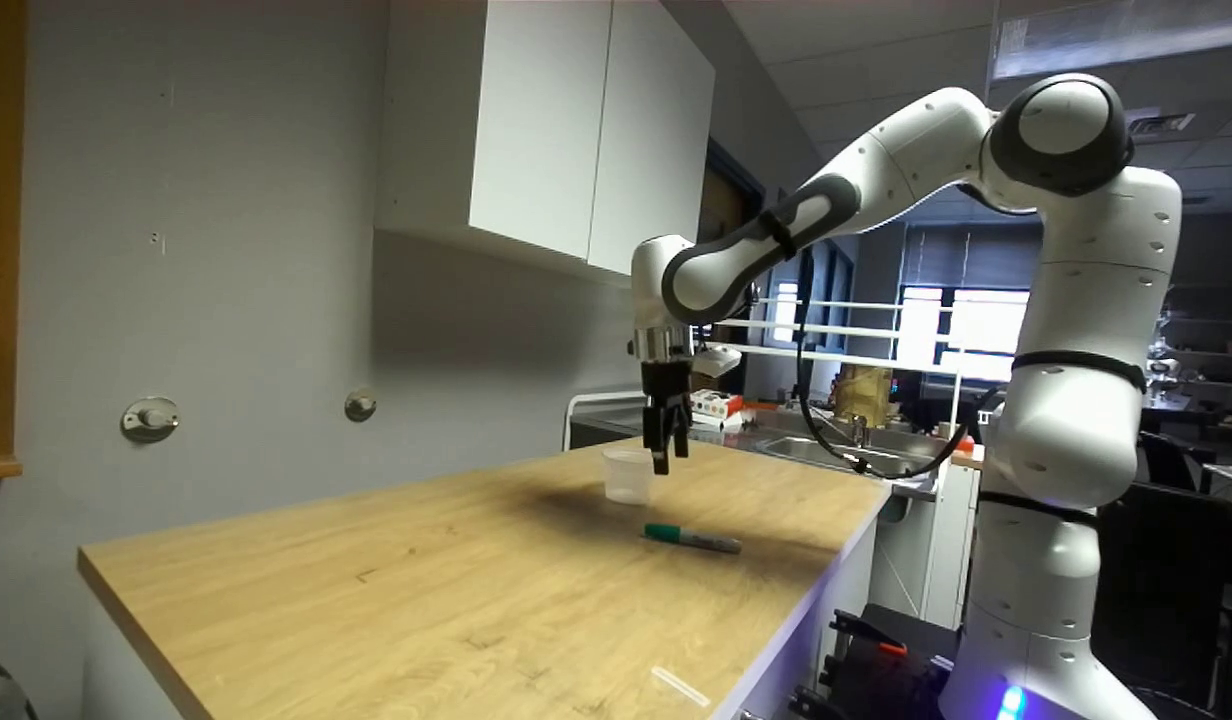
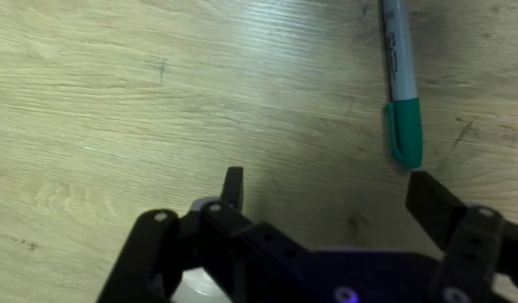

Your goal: Put the green pen in the clear bowl

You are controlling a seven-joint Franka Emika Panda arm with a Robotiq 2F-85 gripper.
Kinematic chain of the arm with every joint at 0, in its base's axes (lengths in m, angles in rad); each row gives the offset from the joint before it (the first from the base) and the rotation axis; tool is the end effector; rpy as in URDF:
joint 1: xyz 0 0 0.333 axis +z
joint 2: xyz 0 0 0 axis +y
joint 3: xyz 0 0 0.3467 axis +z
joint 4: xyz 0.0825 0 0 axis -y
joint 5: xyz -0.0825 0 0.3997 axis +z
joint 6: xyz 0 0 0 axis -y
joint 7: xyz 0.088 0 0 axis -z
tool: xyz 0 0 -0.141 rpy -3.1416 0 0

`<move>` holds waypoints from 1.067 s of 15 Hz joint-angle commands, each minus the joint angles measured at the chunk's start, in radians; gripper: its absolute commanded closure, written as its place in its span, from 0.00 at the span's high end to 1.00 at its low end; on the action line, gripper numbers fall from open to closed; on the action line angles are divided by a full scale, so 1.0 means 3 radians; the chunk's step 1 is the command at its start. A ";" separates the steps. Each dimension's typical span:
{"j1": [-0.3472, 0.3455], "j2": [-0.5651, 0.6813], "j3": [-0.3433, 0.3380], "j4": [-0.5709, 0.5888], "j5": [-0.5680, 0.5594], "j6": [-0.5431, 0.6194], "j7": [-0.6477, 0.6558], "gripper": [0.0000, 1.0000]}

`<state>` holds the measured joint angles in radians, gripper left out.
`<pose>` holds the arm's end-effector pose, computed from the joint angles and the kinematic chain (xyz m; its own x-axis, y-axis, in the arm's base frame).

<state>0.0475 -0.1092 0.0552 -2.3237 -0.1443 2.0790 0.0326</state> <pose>0.4807 0.0379 0.3618 0.9811 0.1379 -0.1357 0.1550 -0.9799 0.1255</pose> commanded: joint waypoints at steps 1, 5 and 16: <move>0.0061 0.0278 0.0041 0.0125 0.0079 0.0086 -0.0122 1.00; 0.0108 0.0495 0.0066 0.0170 0.0201 0.0051 -0.0174 1.00; 0.0079 0.0679 0.0050 0.0095 0.0417 -0.0083 -0.0270 0.60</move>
<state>0.0778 0.0941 0.0706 -2.3042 -0.0418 2.0831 -0.0315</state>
